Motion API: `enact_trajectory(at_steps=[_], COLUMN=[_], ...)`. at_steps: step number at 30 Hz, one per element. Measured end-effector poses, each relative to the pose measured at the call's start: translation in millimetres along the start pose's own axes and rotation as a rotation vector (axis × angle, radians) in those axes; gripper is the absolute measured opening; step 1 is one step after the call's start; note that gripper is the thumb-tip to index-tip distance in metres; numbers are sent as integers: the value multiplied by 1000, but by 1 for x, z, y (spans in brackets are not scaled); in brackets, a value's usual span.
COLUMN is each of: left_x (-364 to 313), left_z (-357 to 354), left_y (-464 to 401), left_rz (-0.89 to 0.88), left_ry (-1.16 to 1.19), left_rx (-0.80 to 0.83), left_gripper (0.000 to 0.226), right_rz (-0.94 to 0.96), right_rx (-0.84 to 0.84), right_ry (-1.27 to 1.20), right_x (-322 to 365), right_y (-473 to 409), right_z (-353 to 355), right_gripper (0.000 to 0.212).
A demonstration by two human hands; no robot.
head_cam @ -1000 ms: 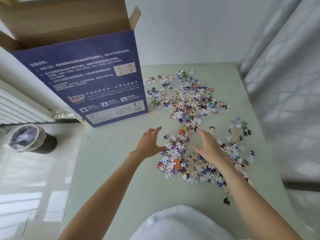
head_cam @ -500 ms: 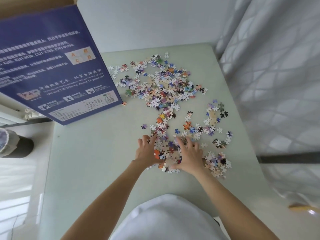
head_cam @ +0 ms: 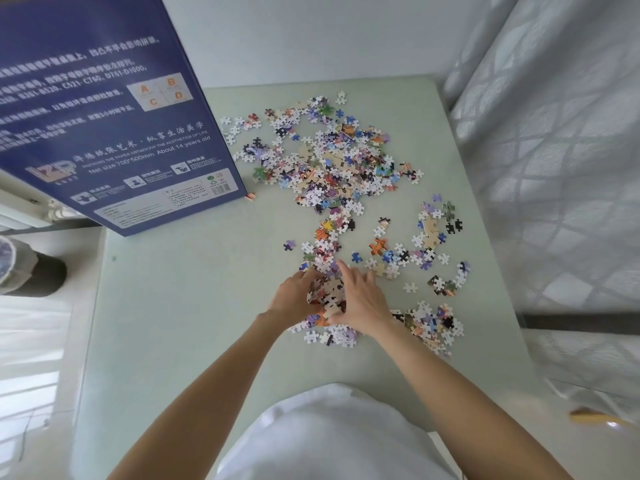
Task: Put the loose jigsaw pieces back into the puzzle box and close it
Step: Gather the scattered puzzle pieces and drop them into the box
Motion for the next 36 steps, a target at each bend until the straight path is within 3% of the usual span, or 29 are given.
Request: enact_trajectory(at_steps=[8,13,20,30,36], left_x=[13,31,42,52,59], left_z=[6,9,10,17,15], left_y=[8,17,23,26,27], left_rz=[7,94,169,186,211], left_ry=[130,159,223,257,279], left_rx=[-20,-72,-132,-178,-207], left_gripper=[51,44,41,30,32], right_rz=[41,53,51,29,62], right_rx=[-6,-39,28,86,1], right_ry=[108,163,58,-37,-164], right_x=[7,15,24,22,24], right_y=[0,0,-3,-2,3], right_z=[-7,-14,-22,-16,-3], right_gripper=[81,78,73,51,36])
Point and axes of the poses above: each hand's wrist, its own y-axis away from the middle knuckle, its own z-axis out of the back of the hand, x = y × z, the point moved 6 cm from there along -y, towards the middle knuckle, and after that the axes turned 15 degrees about -y, right-handed, at the moved point
